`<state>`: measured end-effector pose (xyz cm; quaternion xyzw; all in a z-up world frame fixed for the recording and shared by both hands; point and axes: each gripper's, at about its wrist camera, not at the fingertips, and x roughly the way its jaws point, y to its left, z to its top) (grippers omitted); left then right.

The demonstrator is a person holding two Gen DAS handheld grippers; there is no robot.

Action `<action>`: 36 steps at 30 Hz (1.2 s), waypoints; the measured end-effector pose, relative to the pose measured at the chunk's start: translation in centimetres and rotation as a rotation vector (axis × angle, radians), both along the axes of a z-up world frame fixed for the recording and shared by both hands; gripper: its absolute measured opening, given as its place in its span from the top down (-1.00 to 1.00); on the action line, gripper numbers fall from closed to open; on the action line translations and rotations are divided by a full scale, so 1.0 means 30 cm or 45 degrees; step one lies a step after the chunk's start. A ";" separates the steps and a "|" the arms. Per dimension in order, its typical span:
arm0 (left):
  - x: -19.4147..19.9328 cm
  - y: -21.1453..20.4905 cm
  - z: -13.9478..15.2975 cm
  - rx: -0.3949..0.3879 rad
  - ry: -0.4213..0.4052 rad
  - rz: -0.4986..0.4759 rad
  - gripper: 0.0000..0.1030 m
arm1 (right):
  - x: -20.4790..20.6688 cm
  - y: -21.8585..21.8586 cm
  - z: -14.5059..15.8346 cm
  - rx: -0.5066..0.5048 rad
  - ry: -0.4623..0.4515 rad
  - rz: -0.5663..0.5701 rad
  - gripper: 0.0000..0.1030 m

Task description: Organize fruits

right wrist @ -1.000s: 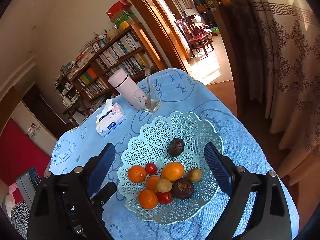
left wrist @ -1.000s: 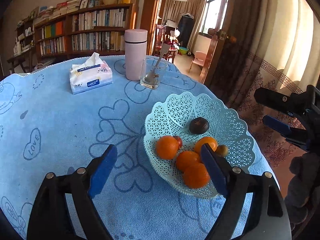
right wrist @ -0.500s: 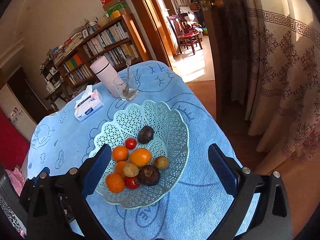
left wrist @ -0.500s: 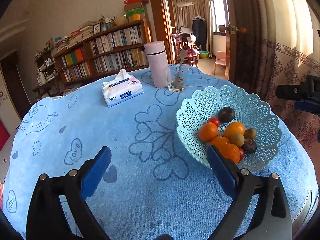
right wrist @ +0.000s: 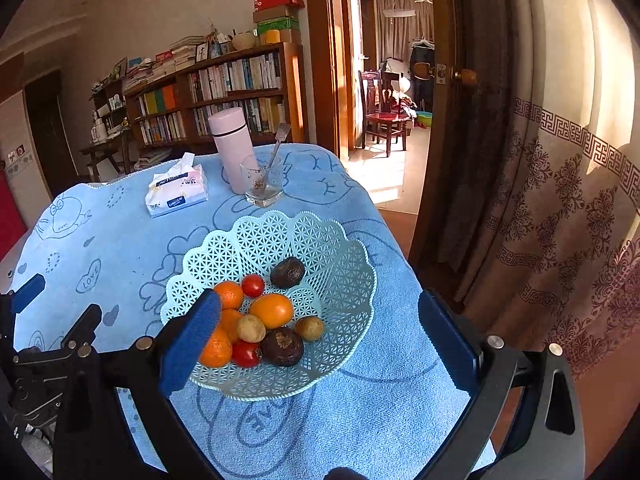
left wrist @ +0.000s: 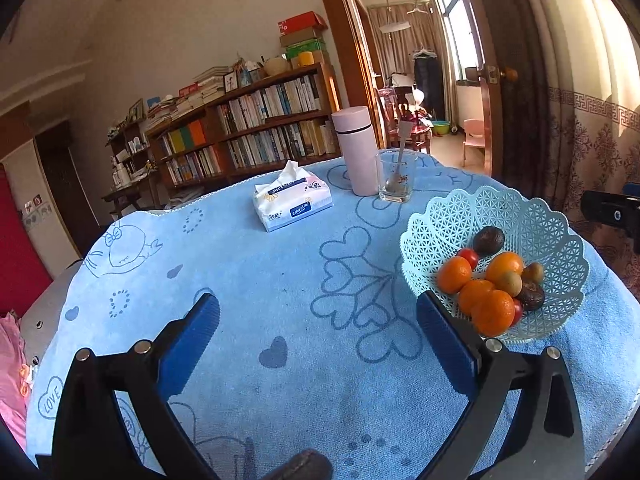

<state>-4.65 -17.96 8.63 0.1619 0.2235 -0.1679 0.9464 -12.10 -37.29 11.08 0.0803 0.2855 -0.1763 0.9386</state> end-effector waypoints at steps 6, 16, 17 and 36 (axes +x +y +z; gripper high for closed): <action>-0.003 0.003 -0.006 0.017 -0.012 0.021 -0.90 | -0.012 0.025 -0.034 -0.040 0.008 0.062 -0.95; -0.009 -0.018 -0.021 0.062 -0.029 0.027 -0.90 | 0.026 0.172 -0.120 -0.353 0.118 0.144 -0.94; -0.010 -0.021 -0.022 0.065 -0.031 0.025 -0.90 | 0.031 0.175 -0.129 -0.353 0.128 0.148 -0.94; -0.036 -0.087 -0.078 0.171 -0.043 -0.034 -0.90 | 0.065 0.131 -0.176 -0.290 0.202 0.104 -0.94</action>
